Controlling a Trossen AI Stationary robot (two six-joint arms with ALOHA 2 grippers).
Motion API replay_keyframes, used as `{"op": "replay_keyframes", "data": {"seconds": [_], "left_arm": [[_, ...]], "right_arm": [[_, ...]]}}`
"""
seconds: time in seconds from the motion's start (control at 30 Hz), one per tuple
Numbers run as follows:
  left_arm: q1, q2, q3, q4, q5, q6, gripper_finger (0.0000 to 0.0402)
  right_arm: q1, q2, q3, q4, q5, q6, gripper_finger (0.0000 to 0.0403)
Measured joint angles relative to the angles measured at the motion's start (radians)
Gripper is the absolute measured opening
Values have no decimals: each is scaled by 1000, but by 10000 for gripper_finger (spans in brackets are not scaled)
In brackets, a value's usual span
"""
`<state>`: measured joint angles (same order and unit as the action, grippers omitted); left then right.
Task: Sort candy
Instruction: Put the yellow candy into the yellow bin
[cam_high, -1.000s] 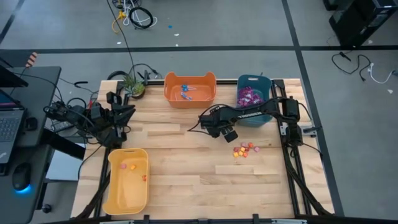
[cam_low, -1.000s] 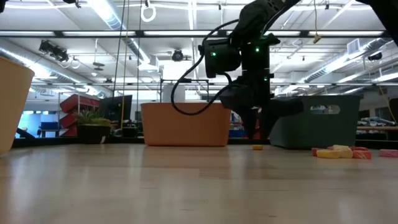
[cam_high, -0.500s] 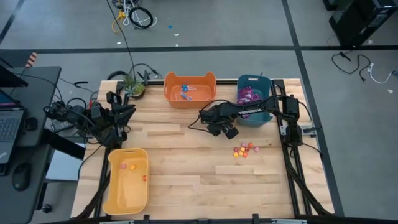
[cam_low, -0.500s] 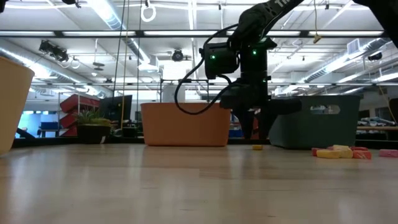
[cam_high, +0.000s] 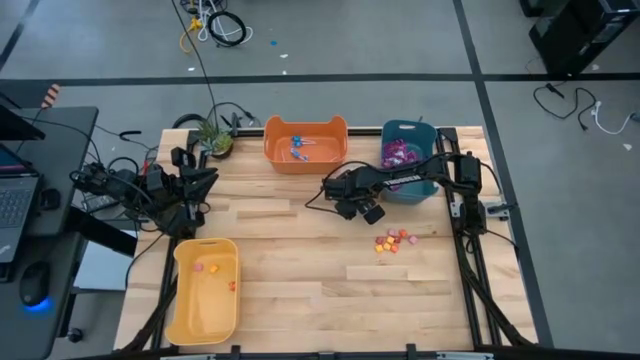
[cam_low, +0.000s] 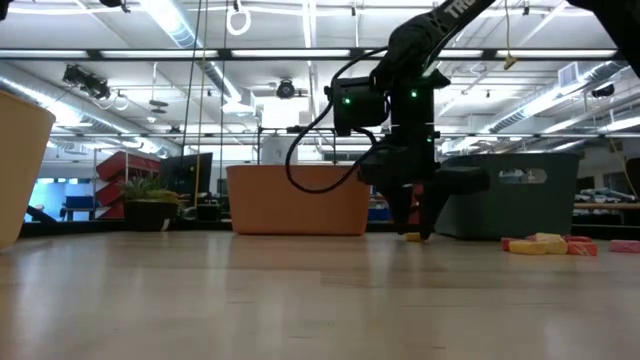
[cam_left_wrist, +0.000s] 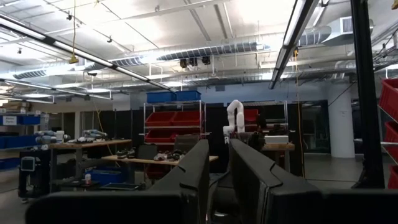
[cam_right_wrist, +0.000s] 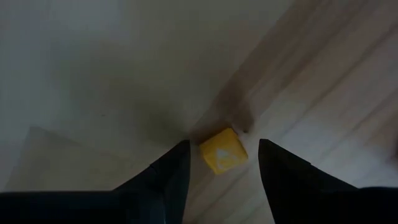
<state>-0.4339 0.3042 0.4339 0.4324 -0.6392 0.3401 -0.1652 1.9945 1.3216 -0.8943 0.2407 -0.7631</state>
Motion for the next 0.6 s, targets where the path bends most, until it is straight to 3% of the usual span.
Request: {"op": "replay_keyframes", "data": {"seconds": [0.6], "left_arm": [[0, 0, 0, -1, 0, 0, 67]], "right_arm": [[-29, 0, 0, 26, -34, -22, 122]]}}
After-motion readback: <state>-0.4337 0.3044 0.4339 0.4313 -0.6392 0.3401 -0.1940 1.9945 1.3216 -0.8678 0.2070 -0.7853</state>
